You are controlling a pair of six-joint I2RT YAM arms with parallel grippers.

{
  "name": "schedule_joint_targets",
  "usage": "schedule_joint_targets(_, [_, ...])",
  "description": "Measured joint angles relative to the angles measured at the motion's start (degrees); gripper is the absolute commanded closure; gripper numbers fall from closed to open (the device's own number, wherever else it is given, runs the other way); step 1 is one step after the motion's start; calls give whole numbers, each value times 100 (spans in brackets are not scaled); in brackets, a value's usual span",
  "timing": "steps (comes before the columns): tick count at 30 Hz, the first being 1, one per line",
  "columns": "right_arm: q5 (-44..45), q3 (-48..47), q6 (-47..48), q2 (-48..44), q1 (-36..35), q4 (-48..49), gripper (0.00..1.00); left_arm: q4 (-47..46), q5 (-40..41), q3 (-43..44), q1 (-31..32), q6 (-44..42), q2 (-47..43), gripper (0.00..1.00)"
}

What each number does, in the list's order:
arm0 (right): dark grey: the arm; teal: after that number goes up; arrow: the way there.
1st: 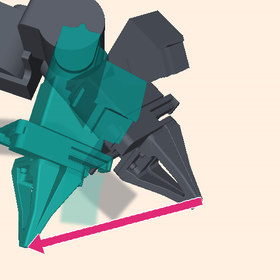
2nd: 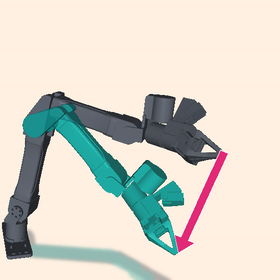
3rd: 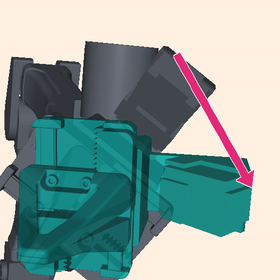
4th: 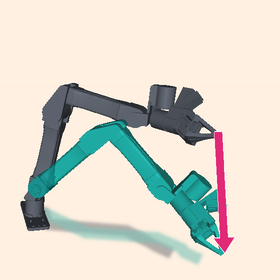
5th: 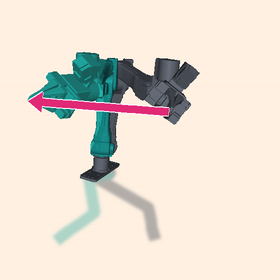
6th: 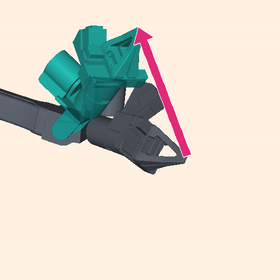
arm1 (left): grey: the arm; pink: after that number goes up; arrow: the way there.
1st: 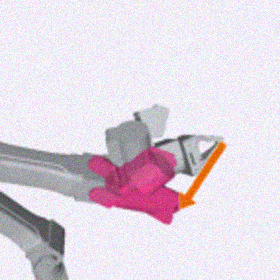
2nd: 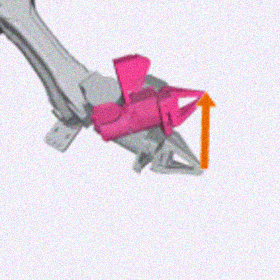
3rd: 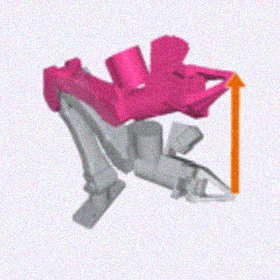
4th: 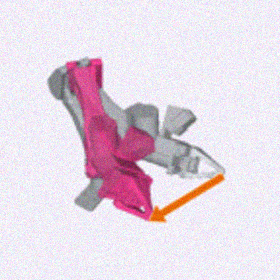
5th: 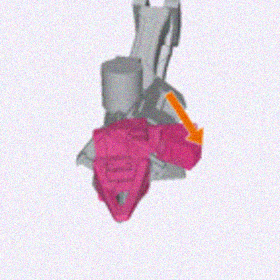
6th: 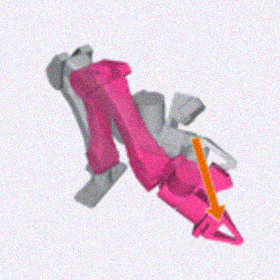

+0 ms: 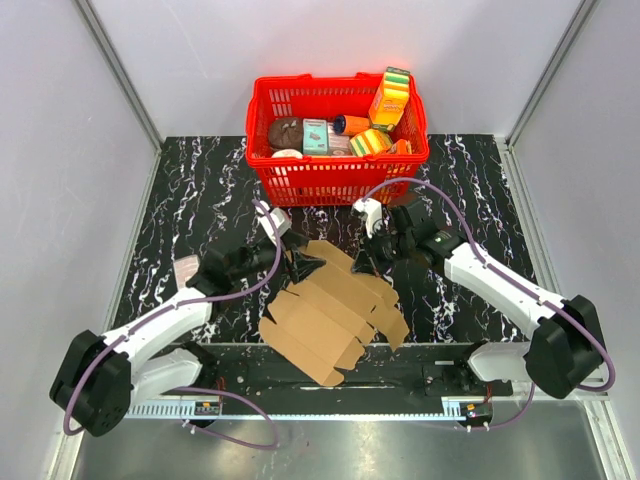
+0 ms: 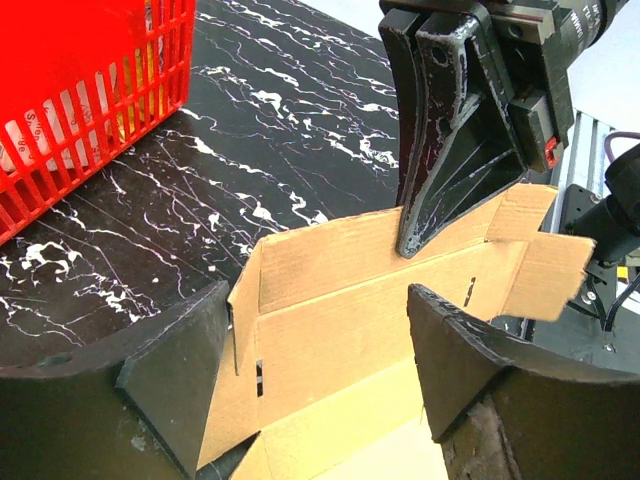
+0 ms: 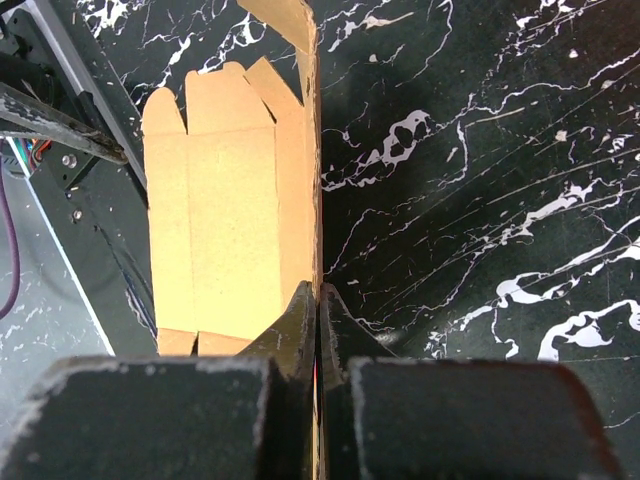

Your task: Fold the paper box

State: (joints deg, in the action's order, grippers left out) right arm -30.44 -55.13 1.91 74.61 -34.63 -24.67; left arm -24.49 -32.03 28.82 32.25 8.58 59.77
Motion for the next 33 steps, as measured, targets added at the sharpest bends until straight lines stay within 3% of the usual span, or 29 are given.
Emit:
schedule_joint_targets(5, [94, 0, -76, -66, -4, 0, 100, -260, 26, 0, 0, 170, 221, 29])
schedule_joint_targets(13, [142, 2, -101, -136, -24, 0, 100, -748, -42, 0, 0, 546, 636, 51])
schedule_joint_targets(33, [601, 9, -468, -138, -87, 127, 100, -1320, -94, -188, 186, 949, 817, 52])
